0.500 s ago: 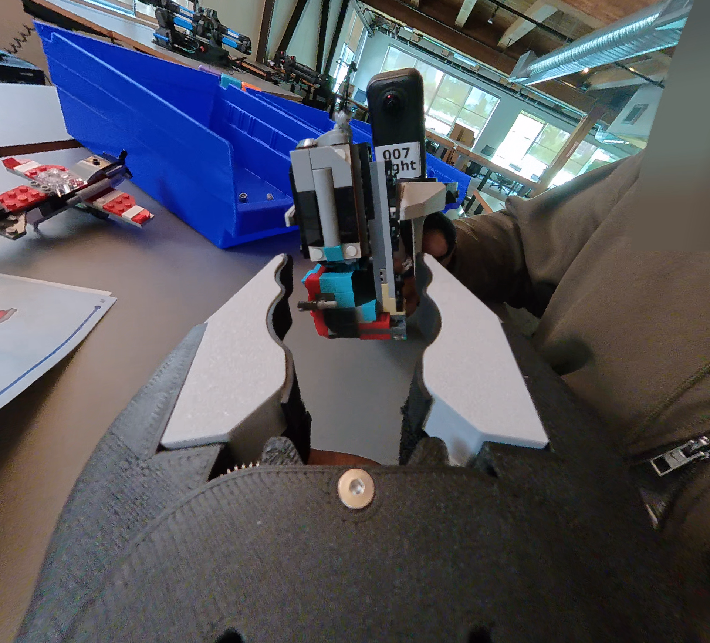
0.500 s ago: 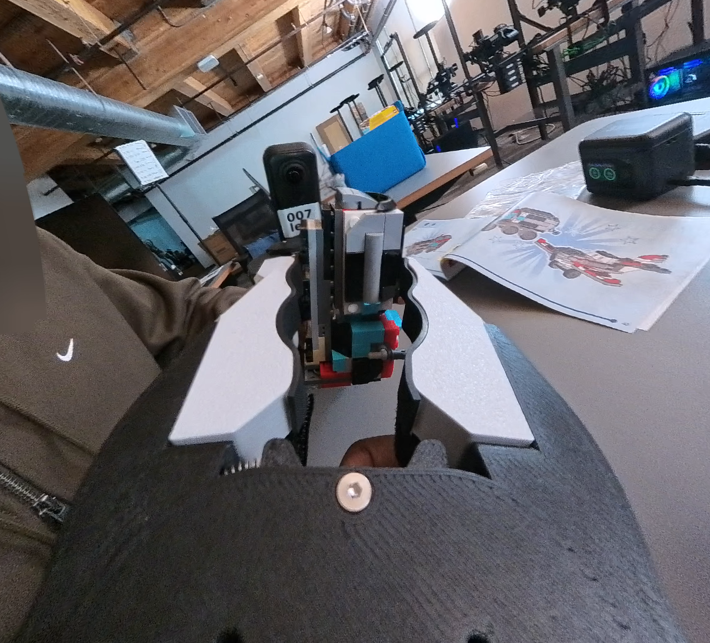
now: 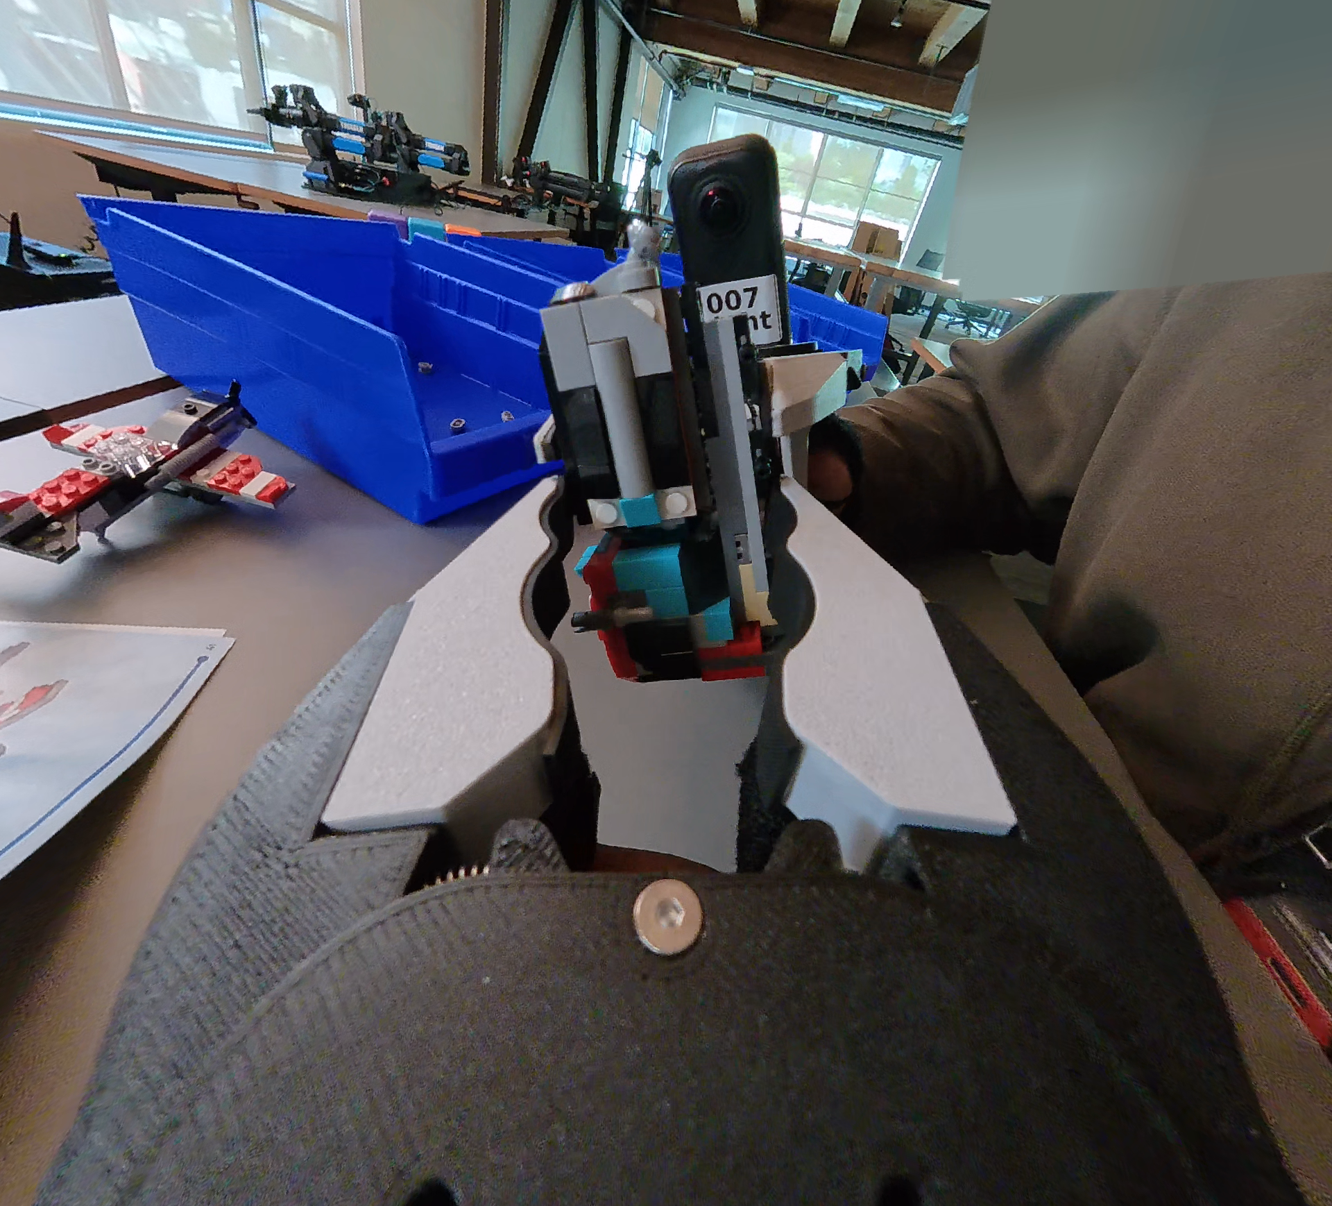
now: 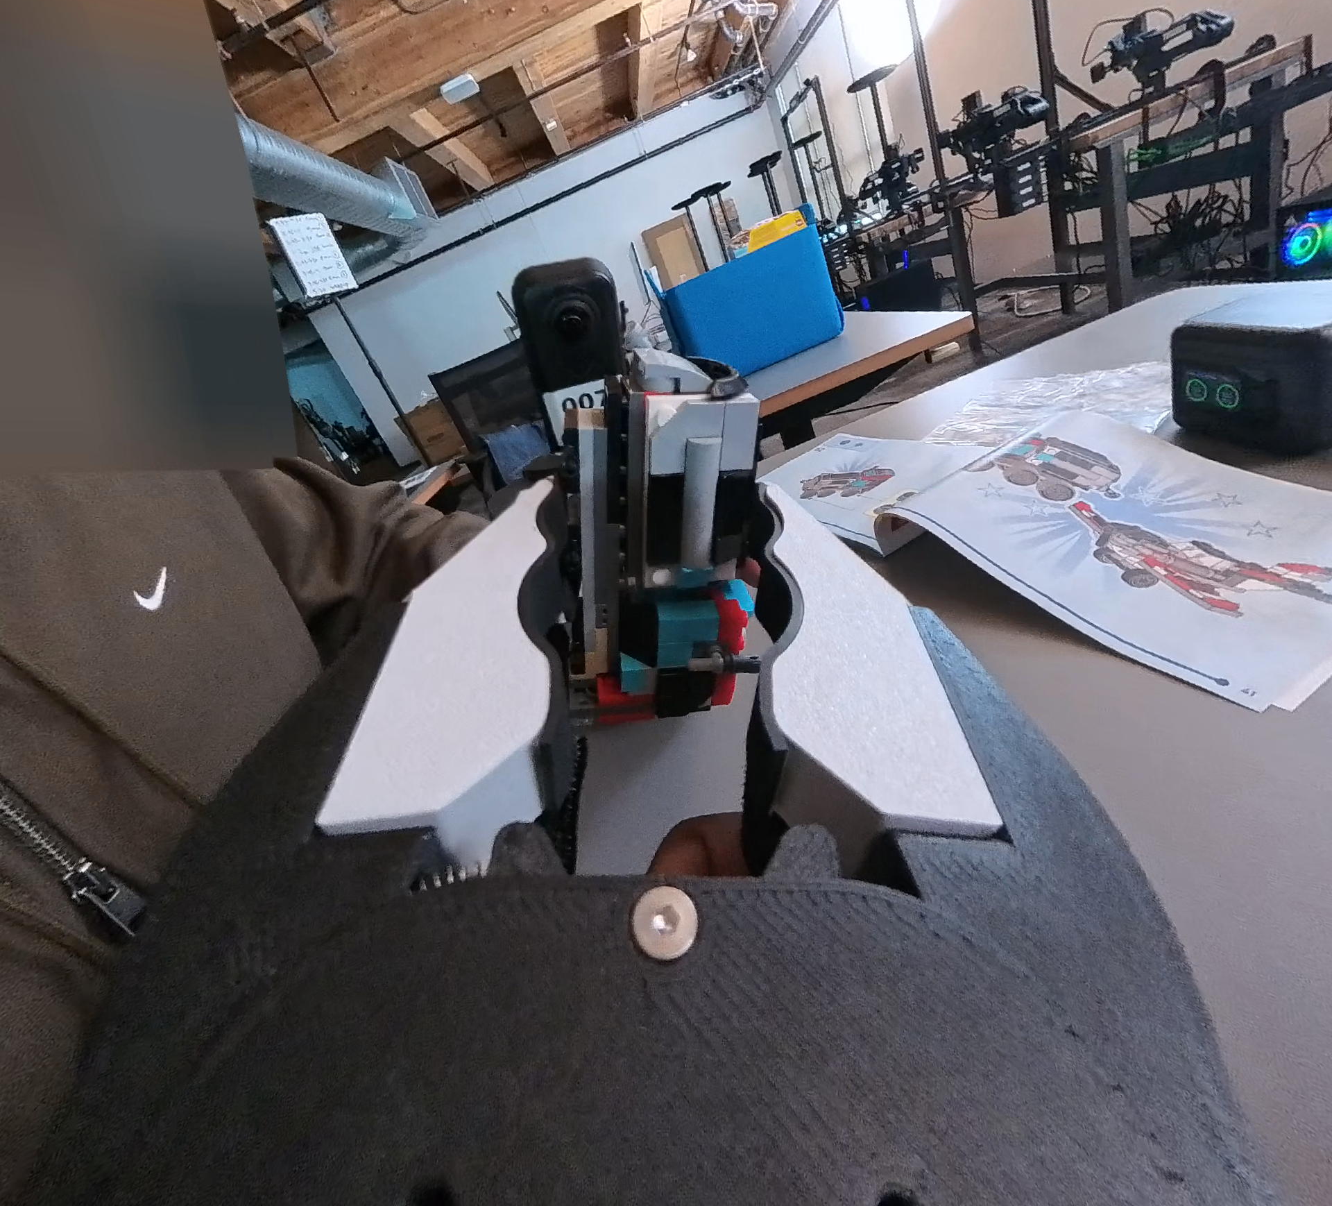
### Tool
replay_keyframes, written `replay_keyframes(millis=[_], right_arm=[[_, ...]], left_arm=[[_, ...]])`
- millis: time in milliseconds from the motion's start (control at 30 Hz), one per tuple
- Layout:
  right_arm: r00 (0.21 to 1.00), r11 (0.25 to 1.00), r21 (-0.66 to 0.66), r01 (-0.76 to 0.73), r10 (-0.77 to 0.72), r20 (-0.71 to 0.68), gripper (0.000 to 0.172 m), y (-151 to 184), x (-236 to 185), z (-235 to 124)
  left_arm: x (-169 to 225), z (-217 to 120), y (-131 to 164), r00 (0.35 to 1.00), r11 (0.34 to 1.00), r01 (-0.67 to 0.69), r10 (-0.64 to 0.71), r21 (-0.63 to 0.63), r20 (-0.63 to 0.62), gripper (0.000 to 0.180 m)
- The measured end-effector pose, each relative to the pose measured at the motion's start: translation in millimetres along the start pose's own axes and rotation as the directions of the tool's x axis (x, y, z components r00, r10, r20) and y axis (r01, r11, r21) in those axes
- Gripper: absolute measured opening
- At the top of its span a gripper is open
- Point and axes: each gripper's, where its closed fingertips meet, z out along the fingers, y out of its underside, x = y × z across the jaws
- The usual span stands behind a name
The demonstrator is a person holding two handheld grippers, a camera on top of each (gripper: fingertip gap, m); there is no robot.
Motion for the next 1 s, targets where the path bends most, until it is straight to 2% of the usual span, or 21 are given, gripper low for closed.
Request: replay_keyframes(millis=[467,767,900,1000], right_arm=[[0.996,0.996,0.002,0.093,-0.093,0.011,0.055,-6.7,-13.3,-0.1],[0.985,0.985,-0.009,0.171,-0.171,0.020,0.065,-11.4,-23.7,-0.2],[0.972,0.972,-0.021,0.236,-0.235,0.013,0.063,-10.3,-29.1,1.9],[0.956,0.955,-0.042,0.294,-0.294,0.016,0.055,-6.7,-33.8,3.0]], left_arm=[[13.2,-4.2,-6.5,0.996,0.998,-0.029,0.033,0.054,-0.079,0.054],[17.8,-6.7,-5.6,0.987,0.989,-0.134,0.138,0.055,-0.087,0.054],[23.3,-6.5,-1.2,0.972,0.977,-0.207,0.210,0.039,-0.107,0.054],[27.4,-6.5,0.2,0.961,0.969,-0.244,0.247,0.041,-0.122,0.054]])
